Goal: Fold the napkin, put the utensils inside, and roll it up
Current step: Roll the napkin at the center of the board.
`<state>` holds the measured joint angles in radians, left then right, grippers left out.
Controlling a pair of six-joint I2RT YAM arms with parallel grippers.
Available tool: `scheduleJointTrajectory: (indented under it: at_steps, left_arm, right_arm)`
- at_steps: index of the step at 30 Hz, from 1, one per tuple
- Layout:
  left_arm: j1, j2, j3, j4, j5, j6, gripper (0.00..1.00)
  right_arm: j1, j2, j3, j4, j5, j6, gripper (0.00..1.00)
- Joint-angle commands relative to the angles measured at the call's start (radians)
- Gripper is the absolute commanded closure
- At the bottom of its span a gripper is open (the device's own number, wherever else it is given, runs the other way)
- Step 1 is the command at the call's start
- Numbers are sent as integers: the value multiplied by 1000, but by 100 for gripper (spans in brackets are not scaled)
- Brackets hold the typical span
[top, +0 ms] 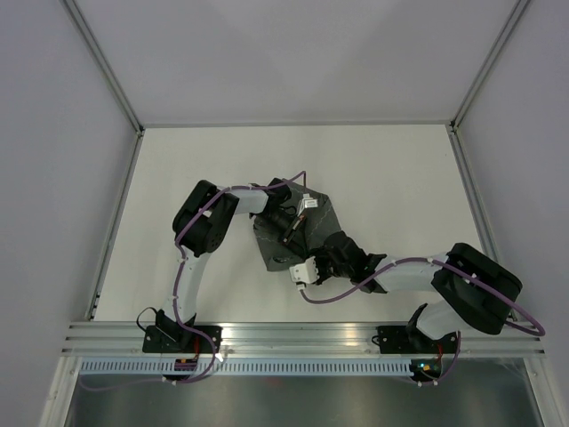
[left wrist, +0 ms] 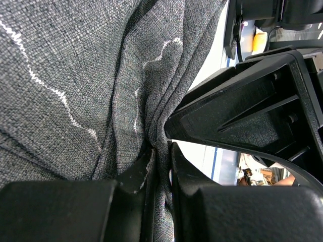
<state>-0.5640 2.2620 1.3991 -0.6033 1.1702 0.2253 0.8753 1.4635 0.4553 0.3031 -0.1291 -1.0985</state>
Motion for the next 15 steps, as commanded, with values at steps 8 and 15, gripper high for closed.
scheduleJointTrajectory:
  at_steps: [8,15]
  left_arm:
    - [-8,19,-34,10,-93,54,98]
    - [-10,-10,-41,10,-104,92,98]
  right_arm:
    - [4,73,14,-48,0,-66,55]
    - [2,109,84,-163,-13,-86,71]
